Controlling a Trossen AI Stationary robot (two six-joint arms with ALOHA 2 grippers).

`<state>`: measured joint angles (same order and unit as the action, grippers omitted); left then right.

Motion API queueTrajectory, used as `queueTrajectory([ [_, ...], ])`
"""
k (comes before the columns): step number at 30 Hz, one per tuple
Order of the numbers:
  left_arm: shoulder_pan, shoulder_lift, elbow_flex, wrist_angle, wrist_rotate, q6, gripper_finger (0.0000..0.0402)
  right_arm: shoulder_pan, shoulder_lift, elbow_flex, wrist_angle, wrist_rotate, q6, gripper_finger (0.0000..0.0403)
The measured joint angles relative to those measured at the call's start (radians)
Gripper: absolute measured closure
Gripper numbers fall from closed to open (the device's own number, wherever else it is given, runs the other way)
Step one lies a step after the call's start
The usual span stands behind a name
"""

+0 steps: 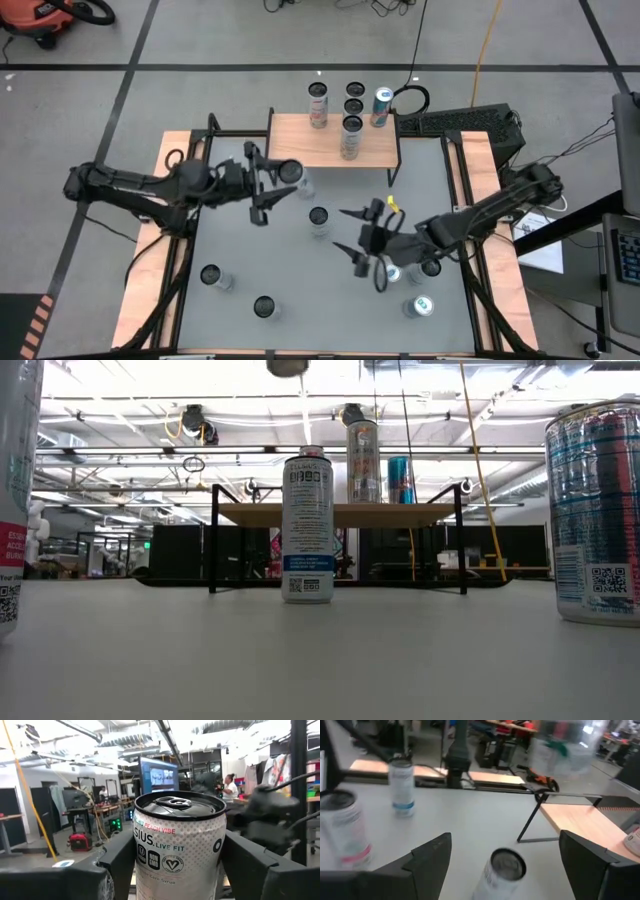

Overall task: Place canned beverage on shelf
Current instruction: Put the top white pink soda can on the shelf aligned with the other white pink soda can

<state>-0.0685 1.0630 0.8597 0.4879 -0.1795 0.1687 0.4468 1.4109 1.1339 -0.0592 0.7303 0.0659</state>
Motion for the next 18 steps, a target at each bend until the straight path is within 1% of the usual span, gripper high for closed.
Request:
queueTrajectory([
  [3, 0.102, 0.001, 0.0, -0.022, 0.108, -0.04, 0.0158, 0.029, -0.03, 0.0, -0.071, 0.0, 0.001, 0.0099],
  [5, 0.166, 0.001, 0.0, -0.027, 0.158, -0.059, 0.0158, 0.04, -0.035, 0.0, -0.099, 0.002, 0.005, 0.0099],
  [9, 0.279, 0.006, 0.0, -0.047, 0.221, -0.059, 0.0158, 0.053, -0.029, 0.0, -0.125, 0.001, 0.008, 0.0099],
  [13, 0.376, 0.047, 0.0, -0.052, 0.297, -0.06, 0.0158, 0.053, -0.024, 0.0, -0.144, 0.0, 0.02, 0.0099],
  [18, 0.463, 0.127, 0.0, 0.011, 0.356, -0.066, 0.0158, 0.062, -0.025, 0.0, -0.154, -0.006, -0.003, 0.0099],
])
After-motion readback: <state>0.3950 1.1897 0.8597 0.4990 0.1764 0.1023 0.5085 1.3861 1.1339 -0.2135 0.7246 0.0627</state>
